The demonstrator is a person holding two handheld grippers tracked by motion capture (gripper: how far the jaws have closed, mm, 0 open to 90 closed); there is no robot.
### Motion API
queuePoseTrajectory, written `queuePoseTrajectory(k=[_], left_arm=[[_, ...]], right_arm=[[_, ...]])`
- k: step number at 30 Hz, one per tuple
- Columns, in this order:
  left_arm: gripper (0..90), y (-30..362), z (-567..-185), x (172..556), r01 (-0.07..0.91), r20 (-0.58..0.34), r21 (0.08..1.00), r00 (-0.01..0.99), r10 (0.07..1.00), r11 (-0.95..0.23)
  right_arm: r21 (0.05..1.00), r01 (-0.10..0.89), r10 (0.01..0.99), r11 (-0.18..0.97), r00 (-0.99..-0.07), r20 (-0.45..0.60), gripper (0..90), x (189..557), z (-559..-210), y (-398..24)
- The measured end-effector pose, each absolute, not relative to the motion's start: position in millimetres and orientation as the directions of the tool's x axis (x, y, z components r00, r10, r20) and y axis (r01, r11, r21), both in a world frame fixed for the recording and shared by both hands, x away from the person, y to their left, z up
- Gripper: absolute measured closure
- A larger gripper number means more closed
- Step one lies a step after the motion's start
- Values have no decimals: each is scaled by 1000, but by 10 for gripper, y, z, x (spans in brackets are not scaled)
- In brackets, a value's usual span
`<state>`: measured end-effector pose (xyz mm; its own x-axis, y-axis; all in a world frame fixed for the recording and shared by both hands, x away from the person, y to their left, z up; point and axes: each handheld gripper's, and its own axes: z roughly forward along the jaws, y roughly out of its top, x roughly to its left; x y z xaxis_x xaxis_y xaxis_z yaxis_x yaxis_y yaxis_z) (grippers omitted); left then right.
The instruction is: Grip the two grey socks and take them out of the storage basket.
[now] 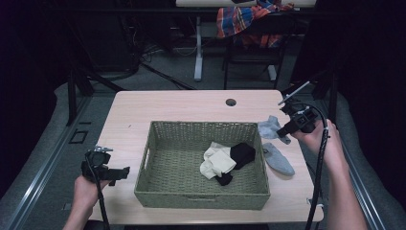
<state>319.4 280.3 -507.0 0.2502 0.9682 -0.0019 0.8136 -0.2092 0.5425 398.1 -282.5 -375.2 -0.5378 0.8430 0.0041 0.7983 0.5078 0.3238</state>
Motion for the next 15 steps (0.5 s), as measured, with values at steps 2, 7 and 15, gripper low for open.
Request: queuePoseTrajectory(k=[2, 7, 15], left_arm=[[24, 2804, -5073, 3199, 812, -2, 545, 250, 968, -209], [24, 2790, -5073, 3209, 815, 0, 540, 251, 968, -212], [24, 2789, -5081, 3211, 815, 1, 541, 247, 969, -208]], right_arm=[[304, 808, 846, 504, -533, 12, 818, 4004, -3841, -2876], [282, 835, 866, 473, -499, 23, 818, 4043, -3998, -3015], [258, 861, 887, 439, -461, 30, 818, 4061, -4197, -3184]])
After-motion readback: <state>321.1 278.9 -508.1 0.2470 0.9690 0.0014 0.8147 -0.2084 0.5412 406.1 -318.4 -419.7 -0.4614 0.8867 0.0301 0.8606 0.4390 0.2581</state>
